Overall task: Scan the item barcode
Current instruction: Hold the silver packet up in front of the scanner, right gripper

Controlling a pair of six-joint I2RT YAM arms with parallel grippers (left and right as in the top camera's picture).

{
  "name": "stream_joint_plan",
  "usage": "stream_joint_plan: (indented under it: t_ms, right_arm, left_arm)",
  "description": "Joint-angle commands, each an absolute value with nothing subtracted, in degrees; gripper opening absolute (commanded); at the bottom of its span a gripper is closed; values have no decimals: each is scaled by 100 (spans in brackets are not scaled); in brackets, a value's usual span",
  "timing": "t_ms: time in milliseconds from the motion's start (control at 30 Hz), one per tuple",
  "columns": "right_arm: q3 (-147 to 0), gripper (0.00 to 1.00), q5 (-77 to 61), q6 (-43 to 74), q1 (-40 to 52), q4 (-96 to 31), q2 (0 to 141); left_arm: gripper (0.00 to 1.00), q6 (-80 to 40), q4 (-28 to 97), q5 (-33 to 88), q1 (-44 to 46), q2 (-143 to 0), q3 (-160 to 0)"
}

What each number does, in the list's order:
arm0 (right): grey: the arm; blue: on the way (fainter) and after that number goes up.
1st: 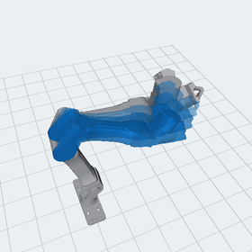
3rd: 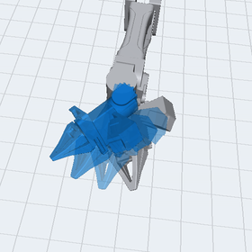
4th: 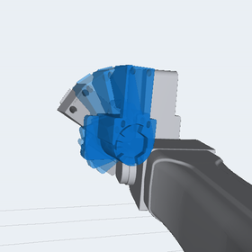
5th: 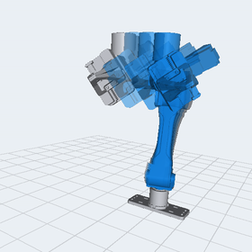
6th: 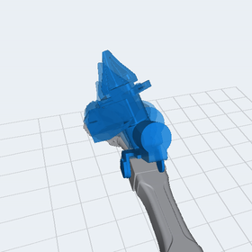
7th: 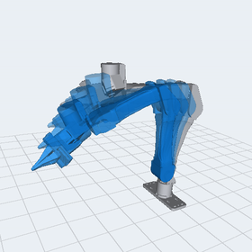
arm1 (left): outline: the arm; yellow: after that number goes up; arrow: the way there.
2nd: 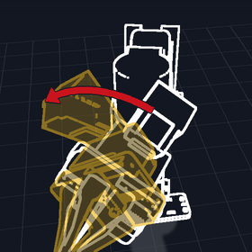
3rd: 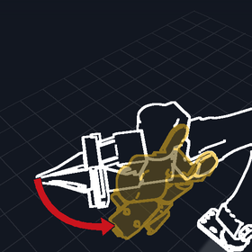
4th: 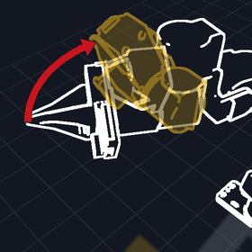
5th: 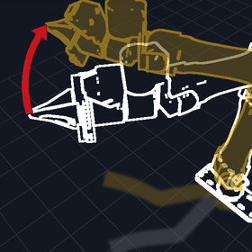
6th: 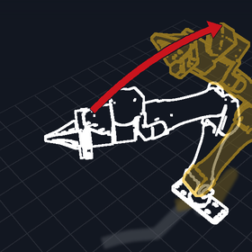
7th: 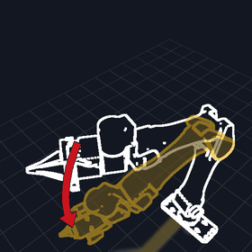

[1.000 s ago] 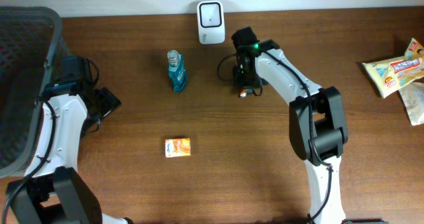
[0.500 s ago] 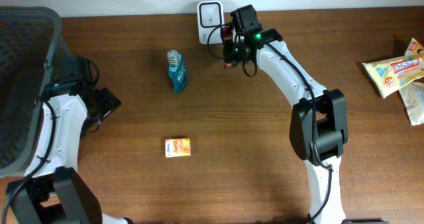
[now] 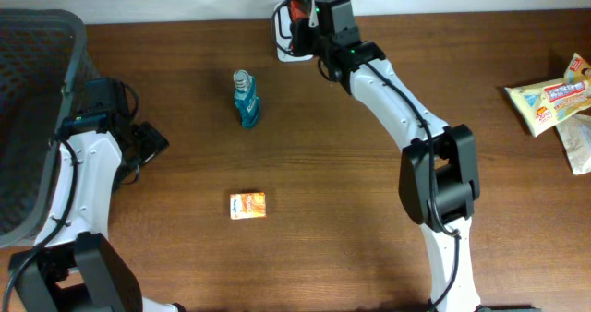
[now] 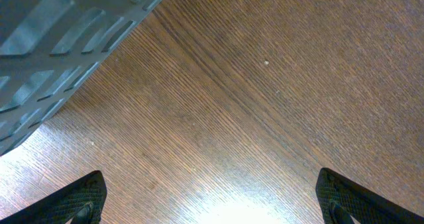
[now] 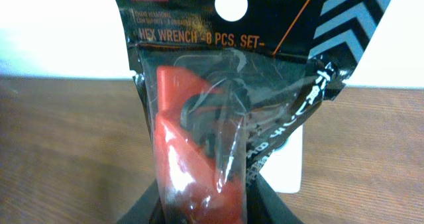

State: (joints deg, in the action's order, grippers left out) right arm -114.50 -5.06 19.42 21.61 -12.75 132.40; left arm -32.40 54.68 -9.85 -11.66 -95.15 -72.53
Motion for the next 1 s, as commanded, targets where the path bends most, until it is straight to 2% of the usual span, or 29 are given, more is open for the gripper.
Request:
stream_joint_plan:
  t_ms: [0,533,833,967]
  right_arm:
    - [-11605,26,-331,2132,2263,-860,13520]
    - [-11668,26,91,2305,2237,-779,13640]
    - [-12897,26,93,2495,1273,-2768,13148]
    - [-13740,26,93,2915,193,-4372,13111]
  left_arm:
    - [99,-3258,5481,-989,-1216,-9568,-7218]
    - [99,-3258,5478,-989,-1216,-9568,-7218]
    - [99,-3258,5481,-989,-1216,-9568,-7218]
    - [99,-3256,5481,-989,-1216,-9568,-7218]
